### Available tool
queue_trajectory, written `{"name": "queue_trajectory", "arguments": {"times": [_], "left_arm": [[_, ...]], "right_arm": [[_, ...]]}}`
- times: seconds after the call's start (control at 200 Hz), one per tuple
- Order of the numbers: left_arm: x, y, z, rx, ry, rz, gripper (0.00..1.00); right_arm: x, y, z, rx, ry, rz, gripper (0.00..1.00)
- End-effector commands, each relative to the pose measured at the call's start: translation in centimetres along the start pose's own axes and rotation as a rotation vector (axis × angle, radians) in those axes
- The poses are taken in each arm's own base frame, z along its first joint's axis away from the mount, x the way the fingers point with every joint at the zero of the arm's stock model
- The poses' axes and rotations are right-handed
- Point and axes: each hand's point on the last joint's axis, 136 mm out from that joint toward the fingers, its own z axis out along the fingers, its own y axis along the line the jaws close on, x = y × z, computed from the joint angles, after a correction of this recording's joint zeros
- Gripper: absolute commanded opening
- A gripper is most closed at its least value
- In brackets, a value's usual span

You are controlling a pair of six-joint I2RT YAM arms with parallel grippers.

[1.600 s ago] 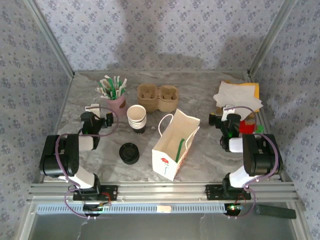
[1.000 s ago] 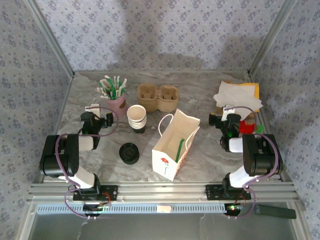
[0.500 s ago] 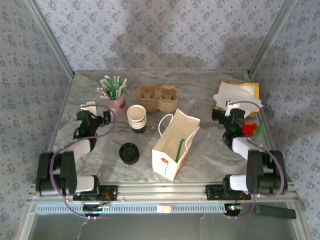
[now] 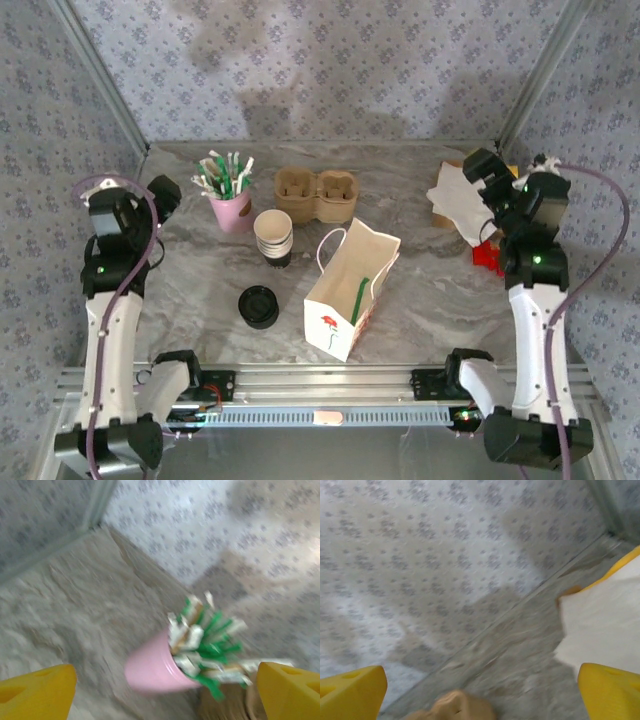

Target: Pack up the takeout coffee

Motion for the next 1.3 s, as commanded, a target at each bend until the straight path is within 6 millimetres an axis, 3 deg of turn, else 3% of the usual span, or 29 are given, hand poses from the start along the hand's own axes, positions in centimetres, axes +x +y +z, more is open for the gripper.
{"name": "queue_trajectory", "arguments": {"times": [0.0, 0.205, 0.415, 0.565, 0.715, 0.865, 1.049, 1.204, 1.294], "left_arm": [[3.3, -3.1, -4.3, 0.101, 0.202, -0.053, 0.92], [4.7, -10.5, -10.1, 0.282, 0.363, 0.26, 0.91], [10.0, -15.1, -13.2, 0.401, 0.543, 0.6, 0.9], [13.8, -18.3, -15.0, 0.48, 0.614, 0.89, 0.9], [16.2, -20.6, -14.5, 0.516, 0.652, 1.041, 0.91], [18.5, -22.9, -14.3, 0.609, 0.686, 1.055, 0.89], [20.1, -24.3, -14.3, 0.664, 0.724, 1.058, 0.81], [21.0, -24.7, -13.9, 0.671, 0.742, 1.065, 0.58], [21.8, -25.1, -13.6, 0.678, 0.758, 1.056, 0.39]], "right_arm": [[2.5, 1.4, -2.2, 0.092, 0.193, 0.028, 1.0], [4.3, 3.4, -5.5, 0.171, 0.347, -0.281, 1.0], [6.3, 2.4, -8.0, 0.242, 0.498, -0.471, 1.0], [7.8, 1.5, -8.6, 0.26, 0.571, -0.54, 1.0], [9.0, 1.2, -8.0, 0.244, 0.594, -0.535, 1.0], [9.2, 1.7, -7.5, 0.224, 0.606, -0.533, 1.0], [9.3, 1.8, -7.3, 0.227, 0.615, -0.54, 1.0], [9.6, 1.5, -7.0, 0.23, 0.624, -0.548, 1.0], [9.5, 1.5, -6.7, 0.226, 0.623, -0.551, 1.0]]}}
